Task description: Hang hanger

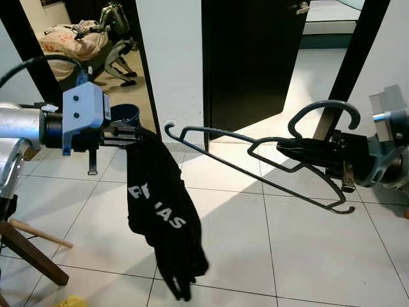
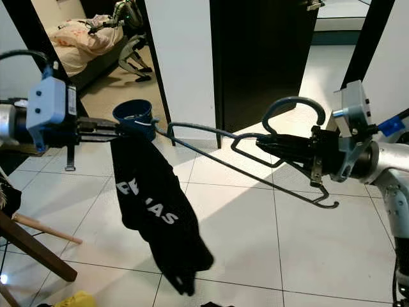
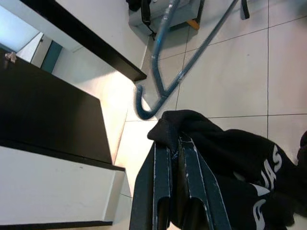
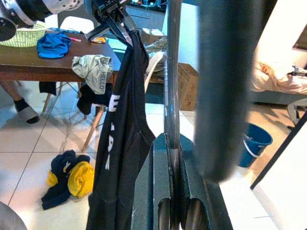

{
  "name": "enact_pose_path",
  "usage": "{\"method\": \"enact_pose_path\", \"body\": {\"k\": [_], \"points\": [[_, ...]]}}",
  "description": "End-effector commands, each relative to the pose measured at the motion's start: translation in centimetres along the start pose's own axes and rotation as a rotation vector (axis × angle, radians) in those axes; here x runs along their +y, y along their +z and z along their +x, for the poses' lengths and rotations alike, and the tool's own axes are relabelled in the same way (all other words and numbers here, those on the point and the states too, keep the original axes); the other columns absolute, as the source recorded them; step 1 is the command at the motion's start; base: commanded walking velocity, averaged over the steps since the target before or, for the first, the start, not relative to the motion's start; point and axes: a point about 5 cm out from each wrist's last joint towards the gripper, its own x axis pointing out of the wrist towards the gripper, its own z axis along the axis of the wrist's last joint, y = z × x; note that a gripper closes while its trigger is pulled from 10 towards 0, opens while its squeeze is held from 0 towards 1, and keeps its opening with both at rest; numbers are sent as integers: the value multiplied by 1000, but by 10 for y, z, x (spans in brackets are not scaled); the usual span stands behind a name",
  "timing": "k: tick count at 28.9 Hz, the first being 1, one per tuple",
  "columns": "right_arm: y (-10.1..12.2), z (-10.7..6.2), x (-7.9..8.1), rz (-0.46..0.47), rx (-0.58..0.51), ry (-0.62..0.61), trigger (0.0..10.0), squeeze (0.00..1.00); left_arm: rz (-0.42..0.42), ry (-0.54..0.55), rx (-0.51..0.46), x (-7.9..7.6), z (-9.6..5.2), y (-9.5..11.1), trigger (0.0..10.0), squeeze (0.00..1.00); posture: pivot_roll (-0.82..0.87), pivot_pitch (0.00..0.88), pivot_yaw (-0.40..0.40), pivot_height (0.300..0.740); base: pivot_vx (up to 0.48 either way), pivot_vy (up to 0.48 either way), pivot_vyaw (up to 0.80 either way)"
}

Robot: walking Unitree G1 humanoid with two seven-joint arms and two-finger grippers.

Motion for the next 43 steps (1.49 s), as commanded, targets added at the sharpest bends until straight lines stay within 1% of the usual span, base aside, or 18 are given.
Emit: {"method": "enact_pose_path", "body": {"k": [1,6,8,9,10,11,14,17,19,20,22,24,25,26,35,37,39,43], "points": [[5,-1,-1,-31,14,13,10000,0,51,17,25,9,-10,7,10000,0,-48,0,69,740,0,0,0],[6,-4,-3,-33,18,13,10000,0,92,25,33,14,-11,11,10000,0,-48,0,69,740,0,0,0],[8,-4,-2,-31,17,31,10000,0,188,60,63,23,-11,15,10000,0,-48,0,69,740,0,0,0],[8,-4,-2,-31,17,31,10000,0,188,60,63,23,-11,15,10000,0,-48,0,69,740,0,0,0],[9,-4,-2,-30,15,38,10000,0,244,85,82,28,-11,17,10000,0,-48,0,69,740,0,0,0],[9,-4,-2,-30,15,38,10000,0,244,85,82,28,-11,17,10000,0,-48,0,69,740,0,0,0],[11,-4,-3,-32,14,45,10000,0,453,159,83,39,-11,30,10000,0,-47,0,68,740,0,0,0],[11,-4,-4,-31,14,48,10000,0,498,167,49,41,-10,35,10000,0,-46,0,67,740,0,0,0],[11,-4,-4,-31,14,48,10000,0,498,167,49,41,-10,35,10000,0,-46,0,67,740,0,0,0],[11,-4,-4,-30,13,51,10000,0,447,162,-4,42,-10,39,10000,0,-46,0,67,740,0,0,0],[11,-4,-4,-30,13,51,10000,0,447,162,-4,42,-10,39,10000,0,-46,0,67,740,0,0,0],[12,-5,-5,-27,9,60,10000,0,307,140,-115,44,-15,44,10000,0,-46,0,67,740,0,0,0],[12,-5,-5,-27,9,60,10000,0,307,140,-115,44,-15,44,10000,0,-46,0,67,740,0,0,0],[13,-5,-5,-27,8,64,10000,0,273,126,-131,45,-17,43,10000,0,-56,0,73,740,0,0,0],[15,-4,-5,-27,3,88,10000,0,282,107,-123,46,-14,36,10000,0,-63,0,75,740,0,0,0],[17,-2,-4,-9,-29,111,10000,0,289,87,-127,44,-11,36,10000,0,-63,0,75,740,0,0,0],[17,2,-2,53,-100,172,10000,0,294,31,-142,39,-3,37,10000,0,-70,0,78,740,0,0,0],[14,6,-3,84,-113,214,10000,0,307,-28,-143,34,4,37,10000,0,-70,0,79,740,0,0,0]]}}
